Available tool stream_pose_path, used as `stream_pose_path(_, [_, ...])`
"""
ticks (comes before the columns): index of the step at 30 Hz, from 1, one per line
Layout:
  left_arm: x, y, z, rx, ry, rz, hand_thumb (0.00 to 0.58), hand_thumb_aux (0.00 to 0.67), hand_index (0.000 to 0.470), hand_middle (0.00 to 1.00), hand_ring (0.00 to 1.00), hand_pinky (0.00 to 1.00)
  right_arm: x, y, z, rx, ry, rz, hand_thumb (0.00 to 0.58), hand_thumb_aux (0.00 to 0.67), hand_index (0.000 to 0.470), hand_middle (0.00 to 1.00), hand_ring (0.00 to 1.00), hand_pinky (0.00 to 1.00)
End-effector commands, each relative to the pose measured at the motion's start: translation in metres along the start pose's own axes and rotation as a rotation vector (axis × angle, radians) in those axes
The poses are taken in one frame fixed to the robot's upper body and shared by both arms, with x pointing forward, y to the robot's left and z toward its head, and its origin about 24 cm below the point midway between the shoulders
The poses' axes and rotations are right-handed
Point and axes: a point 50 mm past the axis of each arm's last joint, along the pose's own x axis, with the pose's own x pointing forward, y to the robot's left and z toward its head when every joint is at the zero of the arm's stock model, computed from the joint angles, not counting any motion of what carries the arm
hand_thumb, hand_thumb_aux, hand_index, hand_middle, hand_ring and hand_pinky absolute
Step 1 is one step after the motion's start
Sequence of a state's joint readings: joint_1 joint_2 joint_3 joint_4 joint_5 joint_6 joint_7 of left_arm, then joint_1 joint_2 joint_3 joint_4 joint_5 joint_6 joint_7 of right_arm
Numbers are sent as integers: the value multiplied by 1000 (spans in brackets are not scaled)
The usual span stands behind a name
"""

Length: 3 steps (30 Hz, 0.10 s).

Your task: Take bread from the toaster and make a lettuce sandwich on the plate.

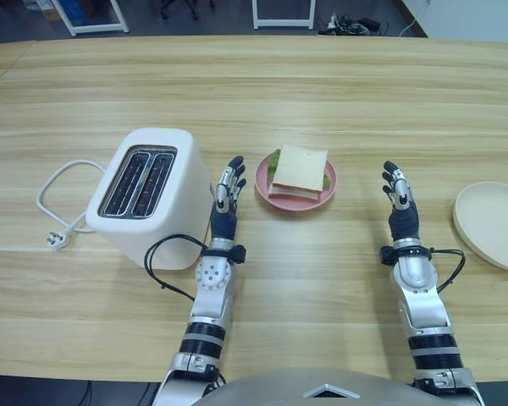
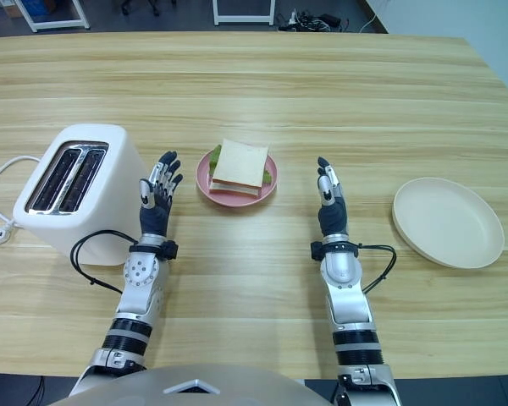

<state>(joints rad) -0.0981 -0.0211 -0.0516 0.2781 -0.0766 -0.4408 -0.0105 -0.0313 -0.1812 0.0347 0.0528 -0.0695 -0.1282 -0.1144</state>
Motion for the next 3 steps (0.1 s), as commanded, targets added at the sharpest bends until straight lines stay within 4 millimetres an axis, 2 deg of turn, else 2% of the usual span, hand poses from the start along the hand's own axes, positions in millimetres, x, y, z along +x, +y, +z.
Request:
stream_pose_path(1, [8,6,-6,21,38,38,0,0,0,0,0,0,9,10,-4,33,-9,28,0,0,0,0,0,0])
stream_pose_path(3, [13,6,-7,15,42,45,0,0,0,0,0,0,12,16,-7,44,-4,50,0,0,0,0,0,0])
